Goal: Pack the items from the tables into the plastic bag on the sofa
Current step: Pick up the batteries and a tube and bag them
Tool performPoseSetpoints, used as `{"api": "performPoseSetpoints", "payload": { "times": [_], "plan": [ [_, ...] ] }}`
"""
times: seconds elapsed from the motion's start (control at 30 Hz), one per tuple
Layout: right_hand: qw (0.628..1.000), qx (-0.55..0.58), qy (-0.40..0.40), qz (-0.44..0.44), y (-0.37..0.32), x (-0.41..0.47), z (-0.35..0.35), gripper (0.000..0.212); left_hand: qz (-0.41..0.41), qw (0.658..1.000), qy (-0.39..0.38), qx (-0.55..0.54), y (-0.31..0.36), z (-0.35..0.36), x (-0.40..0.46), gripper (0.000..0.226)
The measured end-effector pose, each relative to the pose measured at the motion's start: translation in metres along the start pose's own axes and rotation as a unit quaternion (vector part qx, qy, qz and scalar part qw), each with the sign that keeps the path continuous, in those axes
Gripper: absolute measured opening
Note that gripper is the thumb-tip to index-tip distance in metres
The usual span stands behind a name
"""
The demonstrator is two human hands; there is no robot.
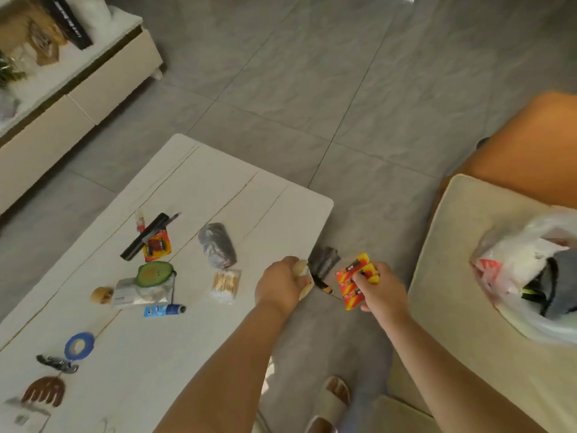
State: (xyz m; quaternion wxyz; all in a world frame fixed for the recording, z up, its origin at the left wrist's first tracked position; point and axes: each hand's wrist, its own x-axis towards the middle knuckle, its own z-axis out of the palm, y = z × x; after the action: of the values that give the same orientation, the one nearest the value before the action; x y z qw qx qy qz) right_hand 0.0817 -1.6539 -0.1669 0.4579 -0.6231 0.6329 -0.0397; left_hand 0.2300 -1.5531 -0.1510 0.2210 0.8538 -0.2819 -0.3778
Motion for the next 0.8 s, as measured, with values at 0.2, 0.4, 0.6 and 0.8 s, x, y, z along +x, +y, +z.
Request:
{"api": "performPoseSetpoints", "payload": {
  "times": [0.2,0.4,0.6,0.8],
  "plan": [
    [0.997,0.035,0.052,0.036,0.03,0.032,-0.079,0.024,0.031,0.998,-0.032,0.033,0.087,0.049,0.012,0.038],
    [0.992,0.053,0.088,0.068,0.077,0.054,-0.154,0.024,0.06,0.996,-0.061,0.035,0.16,0.106,0.017,0.049],
    [0.968,0.154,0.148,0.133,0.133,0.06,-0.211,0.026,0.077,0.989,-0.124,0.025,0.217,0.17,0.021,0.029],
    [0.913,0.291,0.197,0.208,0.238,0.092,-0.235,0.022,0.143,0.967,-0.19,0.092,0.277,0.228,0.016,0.03]
  ]
}}
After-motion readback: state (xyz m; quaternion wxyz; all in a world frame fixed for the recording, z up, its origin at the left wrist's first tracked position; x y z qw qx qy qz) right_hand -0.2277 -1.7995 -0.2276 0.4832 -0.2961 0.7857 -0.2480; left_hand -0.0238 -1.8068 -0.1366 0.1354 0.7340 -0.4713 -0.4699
